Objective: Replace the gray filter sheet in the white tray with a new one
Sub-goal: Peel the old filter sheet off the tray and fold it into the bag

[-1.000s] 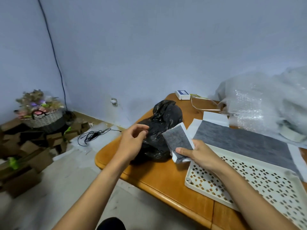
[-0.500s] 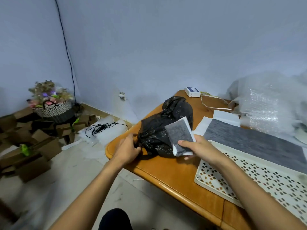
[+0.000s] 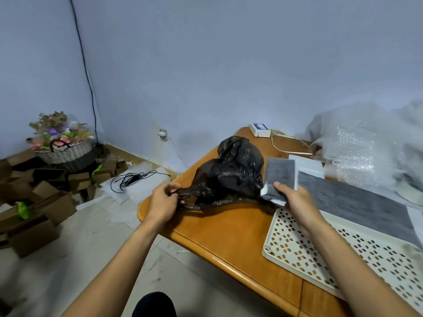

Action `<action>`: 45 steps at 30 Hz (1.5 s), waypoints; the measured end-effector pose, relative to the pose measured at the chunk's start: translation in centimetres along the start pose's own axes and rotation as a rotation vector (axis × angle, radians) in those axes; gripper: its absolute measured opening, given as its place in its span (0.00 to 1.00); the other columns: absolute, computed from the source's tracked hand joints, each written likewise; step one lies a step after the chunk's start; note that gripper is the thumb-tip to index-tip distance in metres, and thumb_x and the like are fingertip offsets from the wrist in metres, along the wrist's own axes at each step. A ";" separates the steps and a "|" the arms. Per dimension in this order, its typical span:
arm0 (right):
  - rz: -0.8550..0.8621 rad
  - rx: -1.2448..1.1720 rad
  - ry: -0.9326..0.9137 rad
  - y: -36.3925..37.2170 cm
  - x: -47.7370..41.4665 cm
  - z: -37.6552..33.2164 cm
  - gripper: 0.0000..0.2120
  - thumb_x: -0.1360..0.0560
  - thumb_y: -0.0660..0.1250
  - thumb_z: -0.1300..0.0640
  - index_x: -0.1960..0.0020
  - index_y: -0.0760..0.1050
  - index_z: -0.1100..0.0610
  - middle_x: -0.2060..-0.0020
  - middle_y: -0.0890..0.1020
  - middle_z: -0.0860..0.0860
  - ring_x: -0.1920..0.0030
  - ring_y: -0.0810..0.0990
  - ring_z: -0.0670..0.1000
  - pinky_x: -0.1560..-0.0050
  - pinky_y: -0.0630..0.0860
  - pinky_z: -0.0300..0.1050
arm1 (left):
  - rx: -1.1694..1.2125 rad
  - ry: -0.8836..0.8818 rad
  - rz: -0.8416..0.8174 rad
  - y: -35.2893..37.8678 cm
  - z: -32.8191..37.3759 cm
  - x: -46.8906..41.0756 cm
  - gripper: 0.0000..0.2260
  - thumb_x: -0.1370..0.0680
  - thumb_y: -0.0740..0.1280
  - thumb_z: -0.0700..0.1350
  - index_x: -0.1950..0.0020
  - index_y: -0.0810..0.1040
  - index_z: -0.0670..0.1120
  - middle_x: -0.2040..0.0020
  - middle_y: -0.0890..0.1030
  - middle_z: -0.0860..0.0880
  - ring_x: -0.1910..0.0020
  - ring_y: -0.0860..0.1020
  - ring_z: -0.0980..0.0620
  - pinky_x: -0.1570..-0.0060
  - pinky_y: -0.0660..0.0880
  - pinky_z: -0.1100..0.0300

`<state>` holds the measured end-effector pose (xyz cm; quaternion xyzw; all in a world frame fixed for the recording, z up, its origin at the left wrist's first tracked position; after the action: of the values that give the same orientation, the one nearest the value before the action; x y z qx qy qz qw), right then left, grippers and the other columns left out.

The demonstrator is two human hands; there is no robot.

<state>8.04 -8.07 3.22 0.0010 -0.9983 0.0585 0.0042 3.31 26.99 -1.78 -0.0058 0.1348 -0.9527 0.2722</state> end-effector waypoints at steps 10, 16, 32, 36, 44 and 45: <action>0.419 -0.036 -0.163 -6.4 1.0 -1.1 0.13 0.19 0.65 0.47 0.40 0.78 0.54 0.51 0.84 0.49 0.51 0.82 0.48 0.55 0.75 0.46 | 0.086 -0.128 0.271 -2.0 0.6 -1.7 0.14 0.21 0.60 0.32 0.42 0.78 0.46 0.55 0.79 0.50 0.58 0.78 0.50 0.56 0.78 0.54; 0.386 0.118 -0.165 -7.1 1.0 -0.5 0.10 0.20 0.66 0.47 0.44 0.77 0.52 0.52 0.85 0.51 0.52 0.83 0.51 0.47 0.79 0.54 | 0.303 -0.195 0.016 1.1 2.7 -1.2 0.10 0.18 0.65 0.43 0.46 0.80 0.36 0.54 0.85 0.36 0.67 0.83 0.44 0.73 0.80 0.60; -0.086 0.852 -0.589 2.7 6.0 -5.0 0.10 0.23 0.68 0.49 0.44 0.71 0.48 0.58 0.77 0.44 0.61 0.77 0.47 0.65 0.72 0.39 | 0.026 0.303 -0.050 4.0 14.3 4.2 0.10 0.26 0.71 0.58 0.53 0.78 0.53 0.61 0.80 0.51 0.71 0.74 0.56 0.72 0.68 0.62; -0.107 0.985 -0.710 7.0 5.8 -5.2 0.14 0.23 0.63 0.42 0.41 0.71 0.48 0.51 0.79 0.47 0.54 0.79 0.53 0.57 0.76 0.50 | -0.028 0.306 -0.045 3.9 15.0 5.2 0.19 0.32 0.72 0.64 0.57 0.74 0.50 0.64 0.79 0.50 0.66 0.76 0.50 0.67 0.71 0.56; -0.050 1.281 -0.675 10.7 2.6 -4.8 0.19 0.21 0.64 0.46 0.38 0.74 0.58 0.45 0.78 0.56 0.51 0.82 0.62 0.60 0.67 0.49 | 0.105 0.224 -0.052 1.2 16.1 5.7 0.17 0.26 0.68 0.60 0.57 0.74 0.47 0.71 0.72 0.52 0.78 0.69 0.56 0.74 0.64 0.58; -0.026 1.324 -0.632 10.3 2.2 -4.6 0.18 0.21 0.64 0.47 0.38 0.75 0.58 0.44 0.78 0.57 0.50 0.82 0.62 0.60 0.67 0.49 | 0.151 0.188 -0.068 0.7 16.1 5.6 0.15 0.23 0.67 0.57 0.58 0.72 0.46 0.73 0.69 0.52 0.80 0.66 0.56 0.75 0.62 0.59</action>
<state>5.82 2.69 6.63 0.0320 -0.7073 0.6462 -0.2849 0.25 19.38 13.23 0.0996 0.0872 -0.9652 0.2256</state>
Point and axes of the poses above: each hand's wrist, its own x-axis away from the middle knuckle, its own y-axis out of the palm, z = x × y, the point moved 6 cm from there along -x, towards the middle knuckle
